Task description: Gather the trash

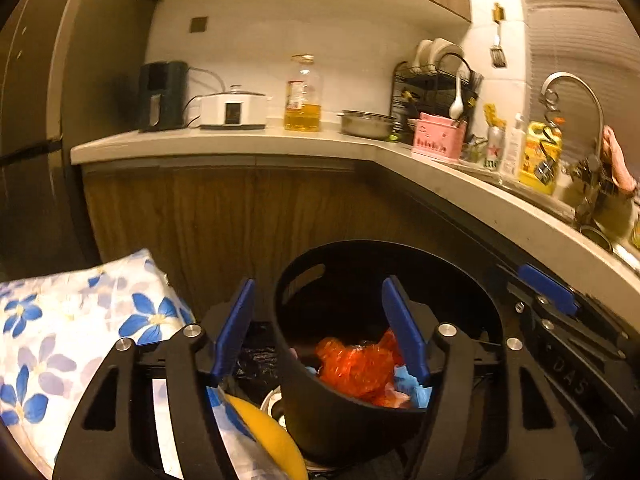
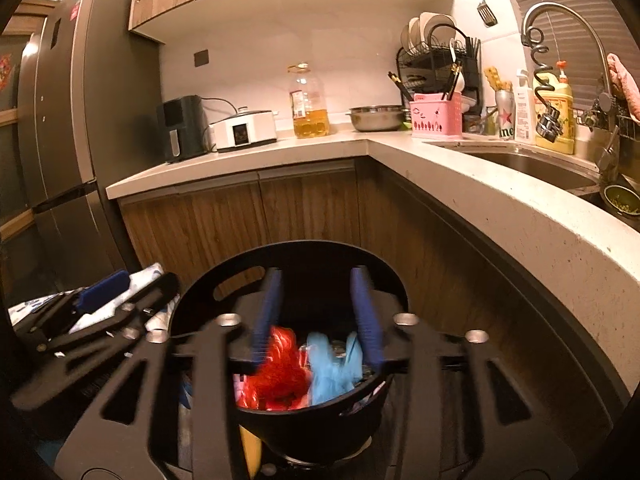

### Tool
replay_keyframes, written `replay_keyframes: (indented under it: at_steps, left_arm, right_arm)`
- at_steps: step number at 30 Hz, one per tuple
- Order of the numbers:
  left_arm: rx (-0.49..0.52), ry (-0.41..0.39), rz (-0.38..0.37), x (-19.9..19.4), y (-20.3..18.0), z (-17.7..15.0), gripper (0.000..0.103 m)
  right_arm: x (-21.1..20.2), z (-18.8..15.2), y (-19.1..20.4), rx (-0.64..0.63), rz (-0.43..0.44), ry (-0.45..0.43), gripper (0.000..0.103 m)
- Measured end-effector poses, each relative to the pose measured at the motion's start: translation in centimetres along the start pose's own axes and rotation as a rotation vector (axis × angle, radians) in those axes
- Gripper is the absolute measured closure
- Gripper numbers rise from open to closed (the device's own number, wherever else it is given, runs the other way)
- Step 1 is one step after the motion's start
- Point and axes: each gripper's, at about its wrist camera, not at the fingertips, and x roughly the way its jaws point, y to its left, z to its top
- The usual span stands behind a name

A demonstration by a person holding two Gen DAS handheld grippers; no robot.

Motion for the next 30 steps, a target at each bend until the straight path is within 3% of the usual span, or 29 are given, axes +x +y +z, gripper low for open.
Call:
replay_keyframes:
  at_steps: [3,7,11,21,30]
  left_arm:
    - [-0.013,-0.002,0.037,-0.7,0.9,-0.1,0.021]
    - [0.001,0.002,0.103,-2.1,1.8,-0.6,0.015]
    - [0.006,0.000,0.168,-4.0,2.9,-1.0,0.008]
    - [0.012,-0.053,0.242,-11.0,5.0,-2.1,0.006]
    - [0.014,-0.031,0.253,-16.0,6.2,-4.5,0.006]
  right_arm:
    - [-0.1,-0.2,0.1,0.000,-0.008,0.012,0.038]
    - [-1.0,-0.5,0.7,-0.016,-0.041,0.027,0.020]
    - [-2.4,-0.9,1.5,-0.023,-0.034,0.040,0.013]
    - [-6.9,-2.1,5.3,-0.074,-0.038,0.059,0.010]
    - [-11.3,-4.0,8.6,-0.113,-0.043,0.064,0.010]
